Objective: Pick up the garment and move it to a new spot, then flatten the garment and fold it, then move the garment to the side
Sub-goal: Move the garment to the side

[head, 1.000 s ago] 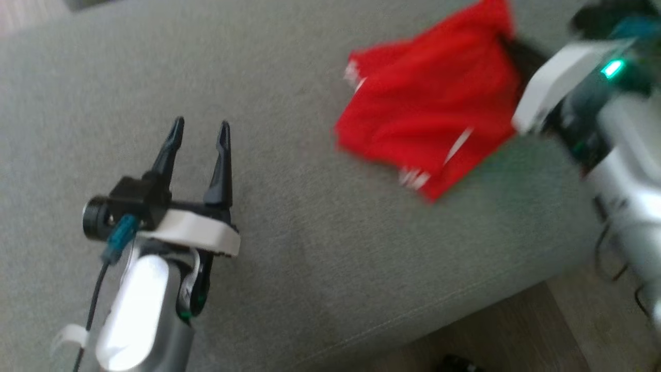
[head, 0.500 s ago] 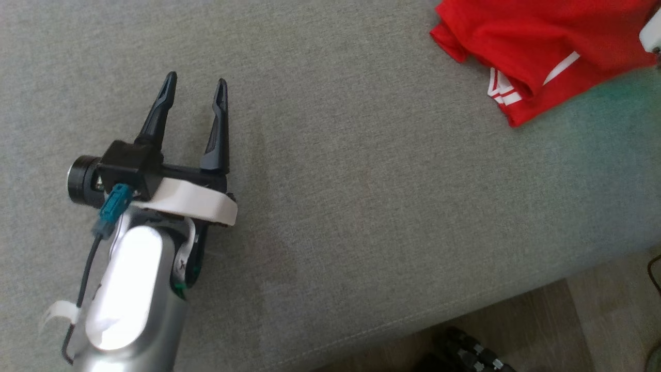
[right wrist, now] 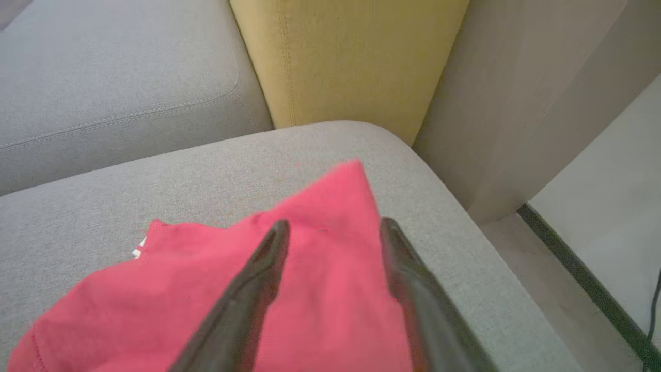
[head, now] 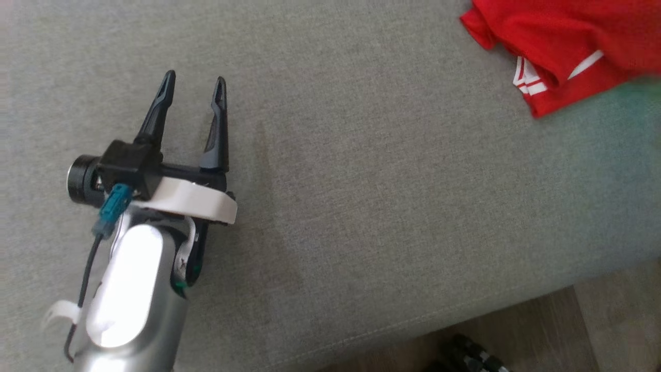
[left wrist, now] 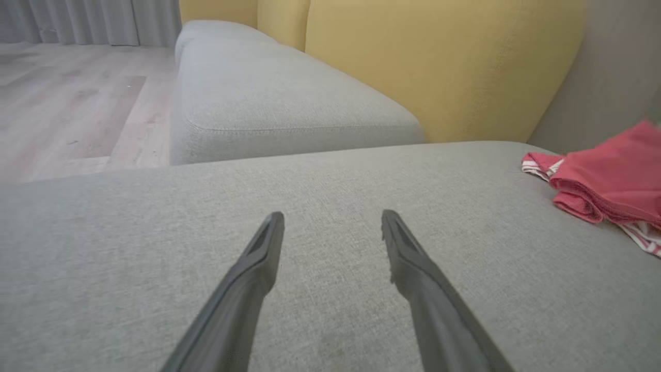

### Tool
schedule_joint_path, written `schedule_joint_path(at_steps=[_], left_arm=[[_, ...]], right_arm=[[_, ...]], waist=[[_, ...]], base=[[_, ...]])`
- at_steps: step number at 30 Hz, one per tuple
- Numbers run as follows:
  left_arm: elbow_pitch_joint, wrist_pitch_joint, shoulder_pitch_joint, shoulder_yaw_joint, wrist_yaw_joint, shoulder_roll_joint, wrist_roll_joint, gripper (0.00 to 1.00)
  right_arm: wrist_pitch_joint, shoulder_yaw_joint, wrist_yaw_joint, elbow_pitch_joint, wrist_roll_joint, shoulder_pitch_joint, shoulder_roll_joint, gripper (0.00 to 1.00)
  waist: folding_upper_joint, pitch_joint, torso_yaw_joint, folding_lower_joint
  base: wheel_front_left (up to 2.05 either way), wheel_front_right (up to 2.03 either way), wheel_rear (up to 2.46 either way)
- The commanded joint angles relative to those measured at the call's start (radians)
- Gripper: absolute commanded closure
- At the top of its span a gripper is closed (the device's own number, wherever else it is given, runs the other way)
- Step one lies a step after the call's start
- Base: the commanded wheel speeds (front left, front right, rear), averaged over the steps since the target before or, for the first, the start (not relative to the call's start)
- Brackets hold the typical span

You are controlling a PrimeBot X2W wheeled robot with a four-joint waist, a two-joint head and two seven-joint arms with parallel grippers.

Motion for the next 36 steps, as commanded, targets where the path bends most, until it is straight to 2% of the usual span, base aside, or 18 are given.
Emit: schedule_joint_path(at_steps=[1, 8, 12, 19, 25, 30, 36], left_arm=[[-0.026, -0.011, -0.016, 0.022, 0.008, 0.007, -0.007, 0.0], [0.011, -0.039, 0.033, 0.04, 0.009, -0.005, -0.049, 0.0], [0.019, -0.046, 0.083, 0.065, 0.017, -0.009, -0.073, 0.0], [-0.018, -0.049, 0.178, 0.12, 0.044, 0.009, -0.09, 0.0], [-0.031, -0.05, 0.248, 0.149, 0.056, 0.017, -0.102, 0.0], [-0.026, -0.05, 0.31, 0.157, 0.046, 0.022, -0.113, 0.0], [-0.006, -0.05, 0.343, 0.181, 0.024, 0.015, -0.111, 0.0]], right_arm=[[-0.027, 0.018, -0.001, -0.015, -0.021, -0.01, -0.024, 0.0], [-0.13, 0.084, -0.001, -0.08, -0.06, 0.04, 0.021, 0.0], [-0.202, 0.133, -0.001, -0.219, -0.044, 0.118, 0.035, 0.0], [-0.292, 0.132, -0.001, -0.444, -0.02, 0.335, -0.012, 0.0], [-0.309, 0.055, -0.001, -0.527, -0.048, 0.53, 0.003, 0.0], [-0.315, -0.067, -0.001, -0.633, -0.111, 0.735, 0.071, 0.0], [-0.316, -0.219, -0.001, -0.778, -0.246, 0.945, 0.167, 0.0]], waist=[[0.0, -0.028, 0.012, 0.0], [0.0, -0.169, 0.047, 0.0], [0.0, -0.265, 0.076, 0.0], [0.0, -0.393, 0.125, 0.0], [0.0, -0.468, 0.154, 0.0], [0.0, -0.502, 0.178, 0.0], [0.0, -0.517, 0.2, 0.0]], base=[[0.0, 0.0, 0.0], [0.0, 0.0, 0.0], [0.0, 0.0, 0.0], [0.0, 0.0, 0.0], [0.0, 0.0, 0.0], [0.0, 0.0, 0.0], [0.0, 0.0, 0.0]])
